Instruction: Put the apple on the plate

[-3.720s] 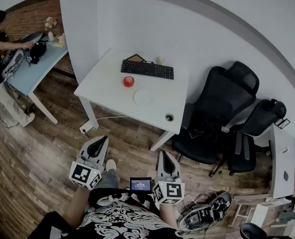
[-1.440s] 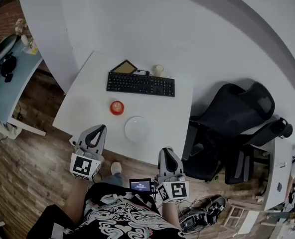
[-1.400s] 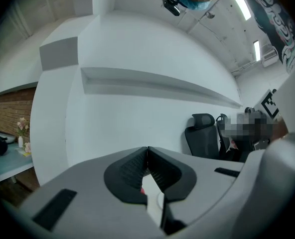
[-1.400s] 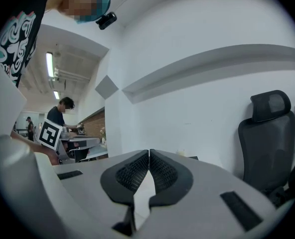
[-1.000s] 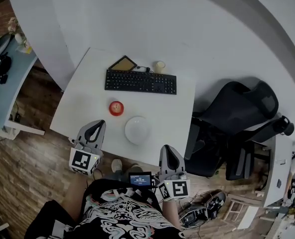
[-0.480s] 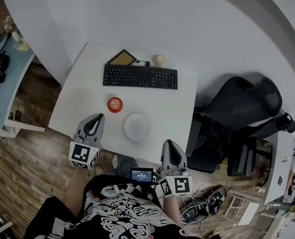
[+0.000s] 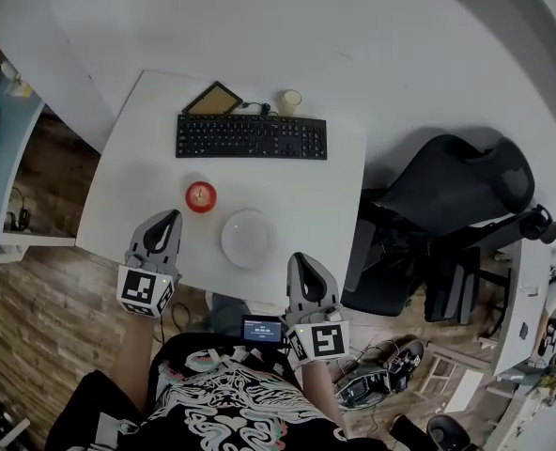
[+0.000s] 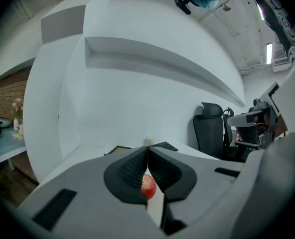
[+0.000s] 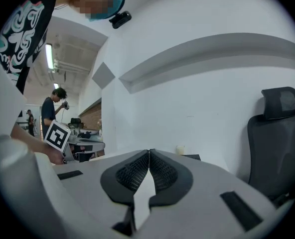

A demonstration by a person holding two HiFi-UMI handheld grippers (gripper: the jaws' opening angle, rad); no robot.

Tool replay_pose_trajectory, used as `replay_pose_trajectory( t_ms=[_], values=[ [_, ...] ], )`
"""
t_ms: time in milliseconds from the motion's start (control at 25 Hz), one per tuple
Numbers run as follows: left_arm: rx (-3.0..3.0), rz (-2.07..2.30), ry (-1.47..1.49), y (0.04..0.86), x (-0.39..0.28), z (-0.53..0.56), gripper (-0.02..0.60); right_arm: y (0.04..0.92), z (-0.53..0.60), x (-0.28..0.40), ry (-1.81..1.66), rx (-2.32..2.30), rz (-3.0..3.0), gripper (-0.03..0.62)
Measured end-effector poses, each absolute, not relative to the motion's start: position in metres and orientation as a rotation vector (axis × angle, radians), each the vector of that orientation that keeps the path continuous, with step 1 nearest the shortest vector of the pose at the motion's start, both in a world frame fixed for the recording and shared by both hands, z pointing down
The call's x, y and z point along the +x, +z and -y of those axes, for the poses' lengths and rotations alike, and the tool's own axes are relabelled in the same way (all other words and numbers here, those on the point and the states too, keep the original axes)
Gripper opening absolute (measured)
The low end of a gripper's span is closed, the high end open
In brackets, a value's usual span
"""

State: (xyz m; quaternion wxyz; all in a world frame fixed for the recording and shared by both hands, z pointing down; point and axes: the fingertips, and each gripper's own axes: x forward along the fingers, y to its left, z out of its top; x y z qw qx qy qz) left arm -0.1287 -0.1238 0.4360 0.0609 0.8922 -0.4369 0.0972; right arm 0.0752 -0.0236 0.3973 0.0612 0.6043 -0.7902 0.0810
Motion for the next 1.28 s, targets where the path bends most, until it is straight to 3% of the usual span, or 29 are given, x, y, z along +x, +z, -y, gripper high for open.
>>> replay_pose_trajectory(
  t_ms=[1280],
  values=[
    [2.618, 1.232, 0.568, 0.548, -0.107, 0.148, 0.018, 0.508, 0.105, 0.023, 0.378, 1.416, 2.433, 0.029]
  ],
)
